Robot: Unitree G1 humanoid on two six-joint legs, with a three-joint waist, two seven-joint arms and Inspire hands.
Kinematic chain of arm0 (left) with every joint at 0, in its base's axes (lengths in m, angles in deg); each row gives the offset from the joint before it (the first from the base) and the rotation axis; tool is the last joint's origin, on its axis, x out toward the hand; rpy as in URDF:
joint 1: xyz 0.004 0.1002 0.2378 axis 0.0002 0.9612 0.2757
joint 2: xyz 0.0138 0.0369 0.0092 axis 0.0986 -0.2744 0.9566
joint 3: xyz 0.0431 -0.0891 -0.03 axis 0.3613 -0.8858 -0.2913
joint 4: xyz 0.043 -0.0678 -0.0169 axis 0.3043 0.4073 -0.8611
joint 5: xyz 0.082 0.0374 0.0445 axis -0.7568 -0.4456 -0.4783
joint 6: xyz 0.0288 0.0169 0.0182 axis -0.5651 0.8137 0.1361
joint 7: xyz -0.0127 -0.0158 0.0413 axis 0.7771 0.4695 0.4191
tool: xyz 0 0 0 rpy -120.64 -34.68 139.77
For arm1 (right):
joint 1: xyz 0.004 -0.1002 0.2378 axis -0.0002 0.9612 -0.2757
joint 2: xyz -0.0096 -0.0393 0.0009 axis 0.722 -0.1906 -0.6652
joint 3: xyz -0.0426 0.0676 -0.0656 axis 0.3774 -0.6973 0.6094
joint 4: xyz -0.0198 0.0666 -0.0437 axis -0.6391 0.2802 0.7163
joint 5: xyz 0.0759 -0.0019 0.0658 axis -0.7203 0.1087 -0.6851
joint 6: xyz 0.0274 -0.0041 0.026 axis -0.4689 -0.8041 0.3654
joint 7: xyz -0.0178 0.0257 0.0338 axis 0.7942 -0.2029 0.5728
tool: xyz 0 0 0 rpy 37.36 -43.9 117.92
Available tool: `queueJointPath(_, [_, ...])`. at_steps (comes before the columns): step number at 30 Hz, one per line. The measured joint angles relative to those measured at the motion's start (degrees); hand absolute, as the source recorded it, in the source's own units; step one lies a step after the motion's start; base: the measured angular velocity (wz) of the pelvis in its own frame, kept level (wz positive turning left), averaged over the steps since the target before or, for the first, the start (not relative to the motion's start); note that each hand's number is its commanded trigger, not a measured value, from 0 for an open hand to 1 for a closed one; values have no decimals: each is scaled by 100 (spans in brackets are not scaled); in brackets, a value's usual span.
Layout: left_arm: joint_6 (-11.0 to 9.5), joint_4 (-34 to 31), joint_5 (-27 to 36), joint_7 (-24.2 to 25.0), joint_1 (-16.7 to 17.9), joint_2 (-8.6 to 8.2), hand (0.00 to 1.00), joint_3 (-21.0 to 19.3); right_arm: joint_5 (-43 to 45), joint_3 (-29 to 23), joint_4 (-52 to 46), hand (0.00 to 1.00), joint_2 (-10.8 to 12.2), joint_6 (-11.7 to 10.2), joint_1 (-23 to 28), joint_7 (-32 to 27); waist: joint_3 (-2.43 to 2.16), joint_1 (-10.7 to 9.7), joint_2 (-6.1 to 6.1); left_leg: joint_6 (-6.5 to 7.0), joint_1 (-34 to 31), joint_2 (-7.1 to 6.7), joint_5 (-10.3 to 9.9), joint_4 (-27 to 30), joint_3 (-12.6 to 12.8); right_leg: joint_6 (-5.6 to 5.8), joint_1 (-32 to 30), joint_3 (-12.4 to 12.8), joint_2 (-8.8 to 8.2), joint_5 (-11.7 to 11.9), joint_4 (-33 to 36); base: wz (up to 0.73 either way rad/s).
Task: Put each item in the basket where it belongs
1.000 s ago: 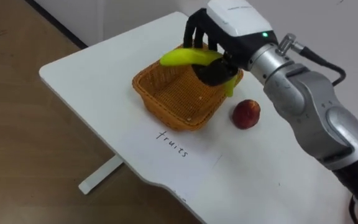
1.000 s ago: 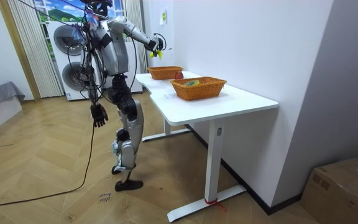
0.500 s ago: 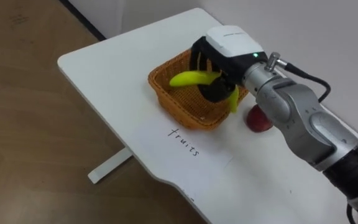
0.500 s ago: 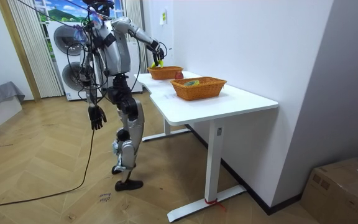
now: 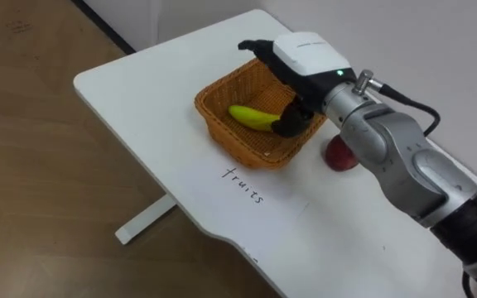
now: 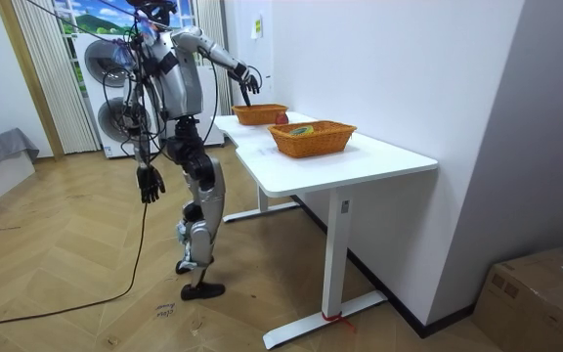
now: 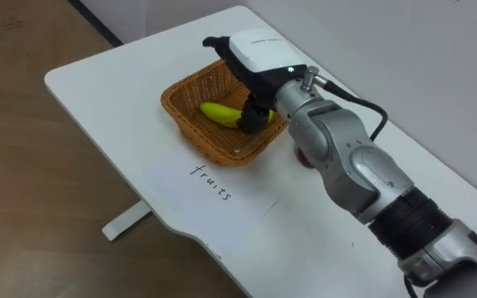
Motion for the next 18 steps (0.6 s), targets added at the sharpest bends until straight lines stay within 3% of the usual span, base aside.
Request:
queueJointPath(11, [3, -76, -4, -67, -3, -32, 0, -3, -41, -1, -1, 0, -149, -65, -1, -140, -11, -100, 151, 6, 3, 0, -5, 21, -10, 0, 3, -7, -2, 0, 1, -1])
queueJointPath(18, [16, -114, -5, -115, 3, -32, 0, 1, -50, -2, -6, 0, -156, -51, -1, -143, -25, -110, 134, 6, 18, 2, -5, 60, -2, 0, 24, 0, -3, 0, 5, -1])
